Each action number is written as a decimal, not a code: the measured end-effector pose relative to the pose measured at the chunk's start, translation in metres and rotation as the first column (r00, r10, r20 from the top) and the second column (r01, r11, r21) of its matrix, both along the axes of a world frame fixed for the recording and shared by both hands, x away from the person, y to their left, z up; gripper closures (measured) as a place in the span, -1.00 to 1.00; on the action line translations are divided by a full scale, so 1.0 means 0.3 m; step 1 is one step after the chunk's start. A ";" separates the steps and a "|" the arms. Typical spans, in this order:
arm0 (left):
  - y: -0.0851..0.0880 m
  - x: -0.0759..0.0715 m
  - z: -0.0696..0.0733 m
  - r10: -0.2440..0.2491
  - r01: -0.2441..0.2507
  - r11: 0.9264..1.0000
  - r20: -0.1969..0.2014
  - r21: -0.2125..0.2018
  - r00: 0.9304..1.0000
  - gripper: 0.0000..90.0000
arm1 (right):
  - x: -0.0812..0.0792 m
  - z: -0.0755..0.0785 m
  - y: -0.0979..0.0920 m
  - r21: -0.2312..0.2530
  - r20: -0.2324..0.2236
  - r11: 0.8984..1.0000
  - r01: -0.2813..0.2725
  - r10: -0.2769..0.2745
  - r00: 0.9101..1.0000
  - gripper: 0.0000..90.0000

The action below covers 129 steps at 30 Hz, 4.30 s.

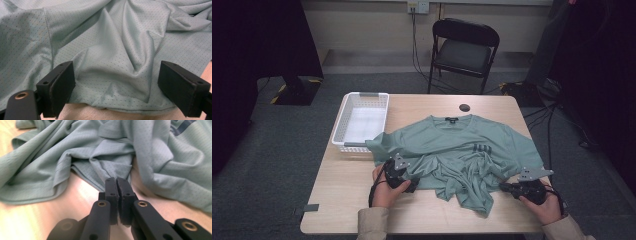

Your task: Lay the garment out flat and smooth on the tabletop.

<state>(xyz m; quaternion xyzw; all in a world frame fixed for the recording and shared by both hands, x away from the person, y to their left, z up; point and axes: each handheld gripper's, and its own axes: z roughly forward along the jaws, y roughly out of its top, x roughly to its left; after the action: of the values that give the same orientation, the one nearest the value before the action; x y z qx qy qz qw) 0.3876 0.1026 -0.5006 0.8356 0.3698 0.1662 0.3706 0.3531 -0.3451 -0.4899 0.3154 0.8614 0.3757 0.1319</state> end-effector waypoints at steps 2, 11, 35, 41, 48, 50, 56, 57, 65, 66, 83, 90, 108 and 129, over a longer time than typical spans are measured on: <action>0.000 0.000 0.000 0.000 0.000 1.000 0.000 0.000 1.000 -0.69 | -0.011 0.004 -0.004 -0.001 -0.011 1.000 -0.009 0.009 1.000 0.96; 0.000 0.000 0.000 0.000 0.000 1.000 0.000 0.000 1.000 -0.69 | -0.098 0.011 -0.042 0.006 -0.048 0.999 -0.053 0.053 0.997 0.96; 0.002 0.001 0.000 -0.005 0.005 1.000 -0.001 -0.001 1.000 -0.70 | 0.107 0.059 0.025 0.123 0.056 0.984 0.131 -0.139 0.989 0.96; 0.002 0.002 0.000 -0.007 0.007 1.000 -0.001 -0.001 1.000 -0.70 | 0.165 0.063 -0.107 0.209 0.001 0.956 0.208 -0.213 0.977 0.96; 0.002 0.002 0.000 -0.008 0.008 1.000 -0.001 -0.001 1.000 -0.70 | 0.194 0.026 -0.185 0.156 0.004 0.936 0.316 -0.321 0.947 0.61; 0.002 0.002 0.000 -0.007 0.007 1.000 -0.001 -0.001 1.000 -0.70 | 0.185 0.035 -0.195 0.168 0.019 0.929 0.330 -0.338 0.941 0.57; 0.002 0.002 0.000 -0.007 0.007 1.000 -0.001 0.000 1.000 -0.70 | 0.107 0.088 -0.127 0.209 0.090 0.956 0.206 -0.228 0.969 0.39; 0.001 0.002 0.000 -0.007 0.007 1.000 -0.001 -0.001 1.000 -0.70 | 0.107 0.088 -0.127 0.209 0.090 0.956 0.206 -0.228 0.969 0.39; 0.002 0.002 0.000 -0.008 0.008 1.000 -0.001 -0.001 1.000 -0.70 | 0.095 0.074 0.007 0.124 0.143 0.986 0.109 -0.126 0.982 0.16; 0.002 0.002 0.000 -0.008 0.008 1.000 -0.001 0.000 1.000 -0.70 | 0.096 0.073 0.018 0.117 0.147 0.988 0.102 -0.119 0.982 0.13; 0.001 0.002 0.000 -0.007 0.007 1.000 -0.001 0.000 1.000 -0.70 | 0.094 0.030 0.009 0.058 0.075 0.997 0.058 -0.062 0.995 1.00; 0.001 0.002 0.000 -0.007 0.007 1.000 -0.001 0.001 1.000 -0.70 | 0.075 0.019 0.038 0.125 0.031 0.992 0.025 -0.029 0.999 0.44; 0.001 0.002 0.000 -0.007 0.007 1.000 -0.001 0.000 1.000 -0.70 | 0.053 0.022 -0.001 0.191 -0.021 0.981 0.039 -0.035 0.999 0.88; 0.001 0.002 0.000 -0.007 0.007 1.000 -0.001 -0.001 1.000 -0.70 | 0.011 0.023 -0.094 0.097 0.010 0.992 0.084 -0.085 0.996 0.91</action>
<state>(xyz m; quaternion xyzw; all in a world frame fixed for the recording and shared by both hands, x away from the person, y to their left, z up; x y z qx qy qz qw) 0.3882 0.1030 -0.5006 0.8369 0.3671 0.1644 0.3712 0.3563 -0.3732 -0.4829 0.3550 0.8270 0.4133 0.1384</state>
